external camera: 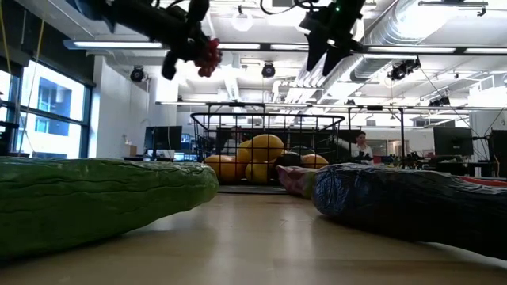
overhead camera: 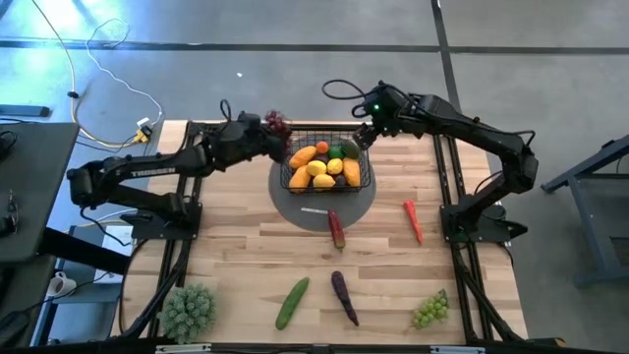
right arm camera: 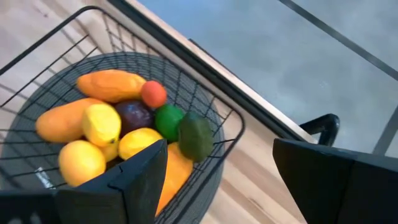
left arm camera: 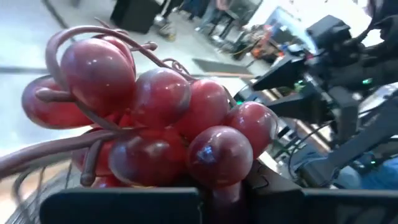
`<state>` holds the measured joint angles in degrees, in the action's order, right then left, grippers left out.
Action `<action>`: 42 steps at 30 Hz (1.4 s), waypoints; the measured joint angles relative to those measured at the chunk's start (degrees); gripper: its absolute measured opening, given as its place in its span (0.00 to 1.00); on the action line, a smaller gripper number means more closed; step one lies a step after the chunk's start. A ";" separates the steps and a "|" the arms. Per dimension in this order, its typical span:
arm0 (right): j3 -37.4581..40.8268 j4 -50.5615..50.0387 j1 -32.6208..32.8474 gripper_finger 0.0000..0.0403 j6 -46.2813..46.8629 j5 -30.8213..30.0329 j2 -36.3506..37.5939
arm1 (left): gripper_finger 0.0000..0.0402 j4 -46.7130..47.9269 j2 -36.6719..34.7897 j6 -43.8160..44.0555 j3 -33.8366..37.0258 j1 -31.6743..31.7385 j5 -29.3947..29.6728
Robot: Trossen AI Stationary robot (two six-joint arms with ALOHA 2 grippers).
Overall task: Build produce basket
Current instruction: Put the purple grapes into the black wire basket
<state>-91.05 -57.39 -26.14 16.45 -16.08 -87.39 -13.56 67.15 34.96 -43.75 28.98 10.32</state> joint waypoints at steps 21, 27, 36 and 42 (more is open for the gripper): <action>0.00 0.07 -2.44 0.68 -2.97 0.00 -0.02 | 0.04 -7.26 17.89 0.51 0.00 4.57 -3.60; 0.00 0.09 -2.44 0.68 2.40 0.02 -0.02 | 0.04 -7.30 19.61 -0.73 -1.01 4.78 -3.21; 0.00 -0.04 -2.44 0.68 5.28 -0.18 -0.04 | 0.09 -7.21 19.59 -7.70 -1.38 4.80 -2.20; 0.00 -0.17 -2.41 0.68 8.84 -0.24 -0.07 | 0.15 -7.19 19.59 -9.39 -1.38 4.80 -2.57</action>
<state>-91.05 -57.56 -28.55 25.28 -16.32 -87.46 -20.75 86.74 25.57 -45.12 33.78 7.75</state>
